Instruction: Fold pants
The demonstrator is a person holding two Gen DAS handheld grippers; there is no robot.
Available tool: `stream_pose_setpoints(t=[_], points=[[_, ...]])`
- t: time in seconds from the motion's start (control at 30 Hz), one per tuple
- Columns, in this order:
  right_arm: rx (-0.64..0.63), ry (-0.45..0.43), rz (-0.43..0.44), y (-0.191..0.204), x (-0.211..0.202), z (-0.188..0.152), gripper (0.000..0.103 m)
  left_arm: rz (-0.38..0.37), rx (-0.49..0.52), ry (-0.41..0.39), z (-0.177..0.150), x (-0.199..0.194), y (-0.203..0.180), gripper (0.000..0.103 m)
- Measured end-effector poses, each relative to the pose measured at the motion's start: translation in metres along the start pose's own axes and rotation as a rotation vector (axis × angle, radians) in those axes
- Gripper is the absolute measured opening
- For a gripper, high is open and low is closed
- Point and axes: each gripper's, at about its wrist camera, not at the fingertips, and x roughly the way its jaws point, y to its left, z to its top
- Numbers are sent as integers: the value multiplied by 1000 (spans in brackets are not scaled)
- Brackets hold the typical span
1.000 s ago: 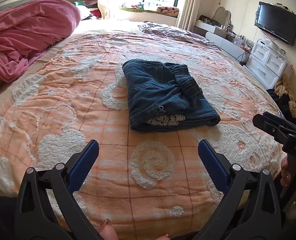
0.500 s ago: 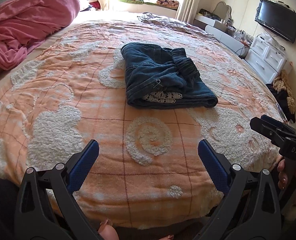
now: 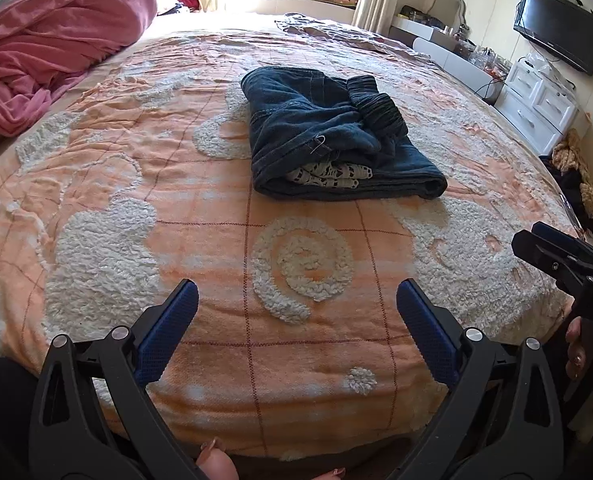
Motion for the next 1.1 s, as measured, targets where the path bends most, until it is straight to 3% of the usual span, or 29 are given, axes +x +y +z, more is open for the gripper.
stream_pose_setpoints(t=[1.1], points=[[6,37,-7,-2,13,-2,98,17,2,13,3,-1,0,93]])
